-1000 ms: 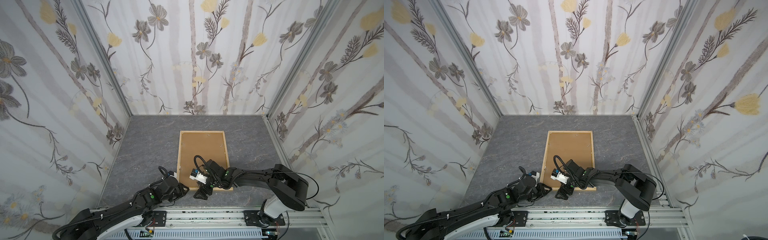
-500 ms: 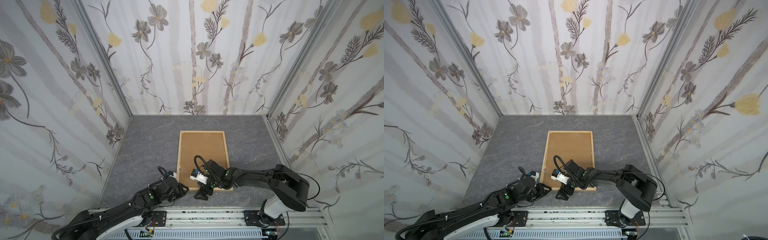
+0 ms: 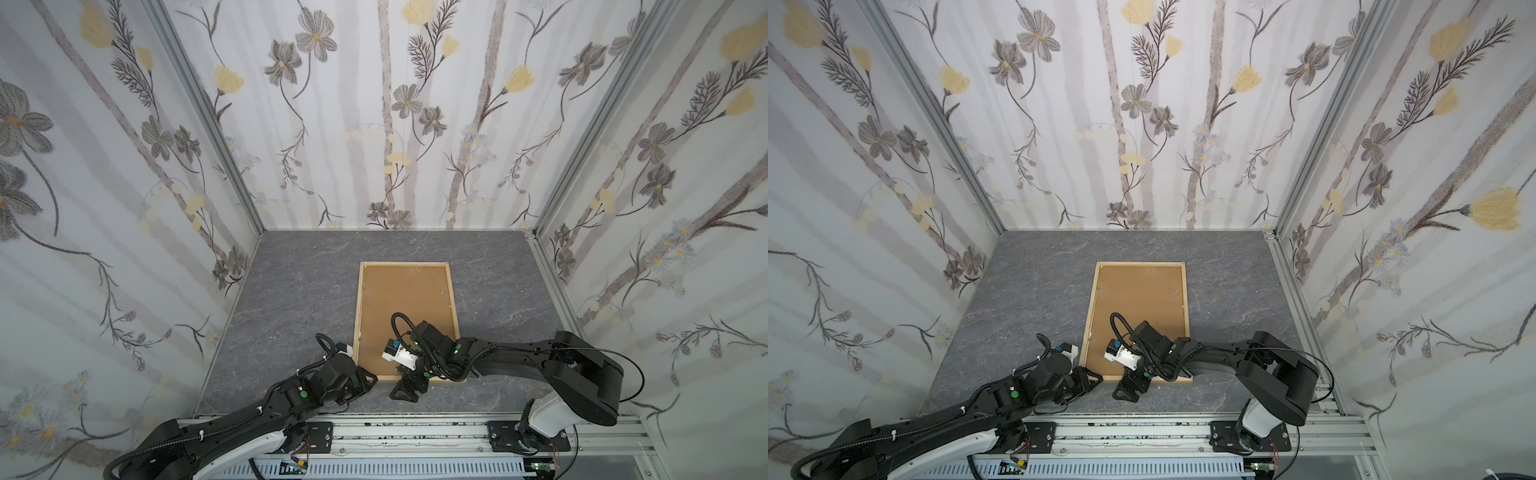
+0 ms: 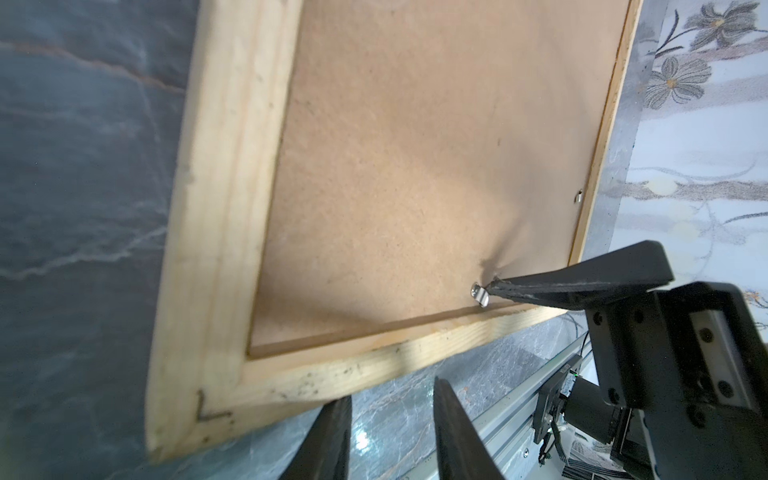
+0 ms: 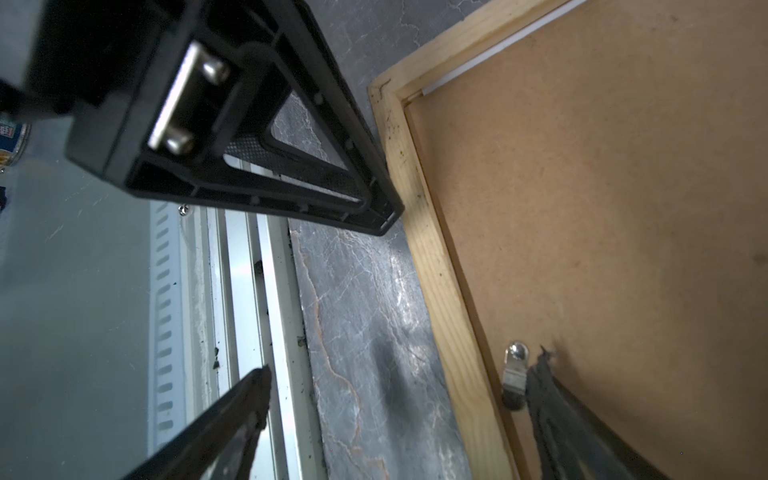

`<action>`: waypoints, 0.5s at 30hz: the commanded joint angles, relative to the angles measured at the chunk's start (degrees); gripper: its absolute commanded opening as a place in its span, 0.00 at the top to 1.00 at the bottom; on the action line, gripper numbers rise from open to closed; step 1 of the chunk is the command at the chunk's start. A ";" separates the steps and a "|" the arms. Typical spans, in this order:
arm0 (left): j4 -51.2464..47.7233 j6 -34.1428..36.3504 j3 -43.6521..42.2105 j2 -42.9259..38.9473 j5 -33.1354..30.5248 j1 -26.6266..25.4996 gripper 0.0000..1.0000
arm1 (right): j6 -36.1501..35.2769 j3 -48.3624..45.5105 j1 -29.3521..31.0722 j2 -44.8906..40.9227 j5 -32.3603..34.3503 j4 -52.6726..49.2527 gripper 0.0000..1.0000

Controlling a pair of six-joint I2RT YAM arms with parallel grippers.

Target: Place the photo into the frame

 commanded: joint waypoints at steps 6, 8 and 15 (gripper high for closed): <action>0.78 -0.40 0.08 -0.29 -1.52 0.04 0.67 | 4.93 -3.04 1.24 2.65 -8.00 4.73 0.06; 1.17 -0.41 -0.13 -0.15 -1.29 0.09 0.67 | 5.40 -3.45 1.20 3.20 -8.74 6.38 0.06; 0.75 -0.67 -0.52 -0.85 -1.26 0.05 0.67 | 5.06 -3.42 -0.42 2.88 -13.20 8.51 0.04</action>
